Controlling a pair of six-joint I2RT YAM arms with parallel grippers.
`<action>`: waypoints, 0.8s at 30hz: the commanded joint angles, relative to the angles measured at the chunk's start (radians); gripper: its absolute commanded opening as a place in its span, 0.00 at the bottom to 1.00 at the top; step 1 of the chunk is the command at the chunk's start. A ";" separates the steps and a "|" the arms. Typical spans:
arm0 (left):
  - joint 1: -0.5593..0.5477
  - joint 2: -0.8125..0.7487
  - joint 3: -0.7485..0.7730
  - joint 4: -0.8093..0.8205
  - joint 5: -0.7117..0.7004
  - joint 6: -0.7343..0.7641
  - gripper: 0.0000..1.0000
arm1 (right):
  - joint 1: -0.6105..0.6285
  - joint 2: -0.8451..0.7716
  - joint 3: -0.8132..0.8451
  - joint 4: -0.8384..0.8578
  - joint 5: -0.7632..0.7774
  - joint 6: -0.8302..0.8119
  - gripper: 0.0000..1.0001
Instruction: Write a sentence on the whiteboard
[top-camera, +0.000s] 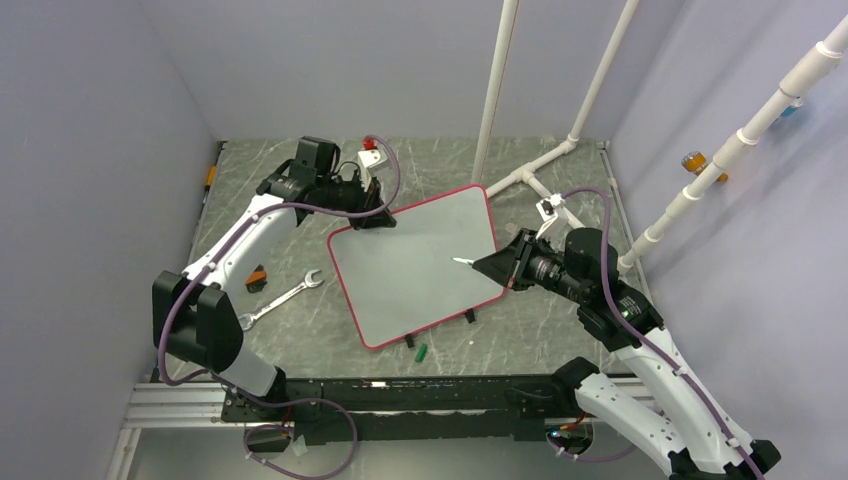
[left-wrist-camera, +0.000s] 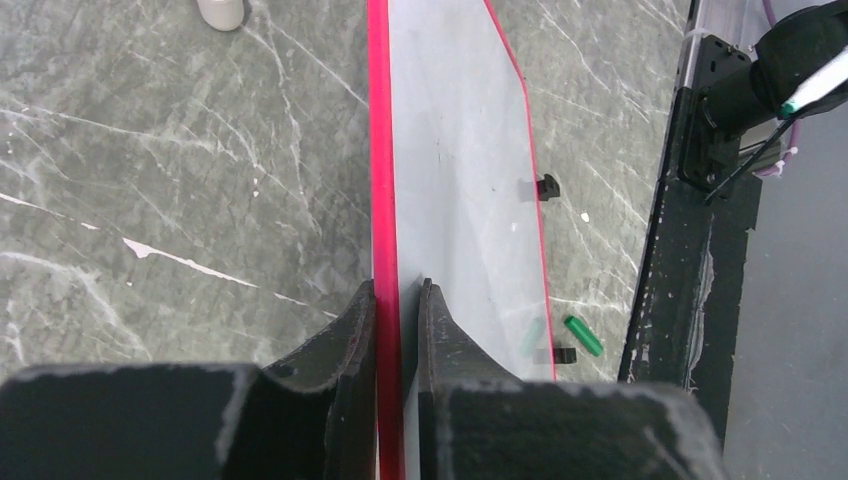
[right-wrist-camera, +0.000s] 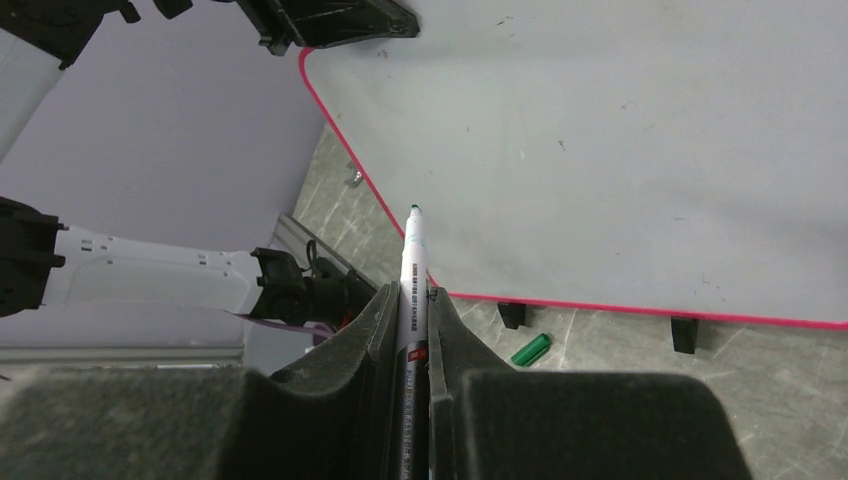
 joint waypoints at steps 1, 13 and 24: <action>-0.023 0.005 0.002 0.029 -0.116 0.119 0.00 | 0.000 -0.011 0.028 0.053 -0.035 -0.035 0.00; -0.029 -0.010 0.001 0.023 -0.142 0.111 0.00 | 0.104 0.052 0.057 0.092 0.062 -0.119 0.00; -0.029 -0.025 -0.018 0.035 -0.153 0.107 0.00 | 0.502 0.385 0.230 0.187 0.380 -0.228 0.00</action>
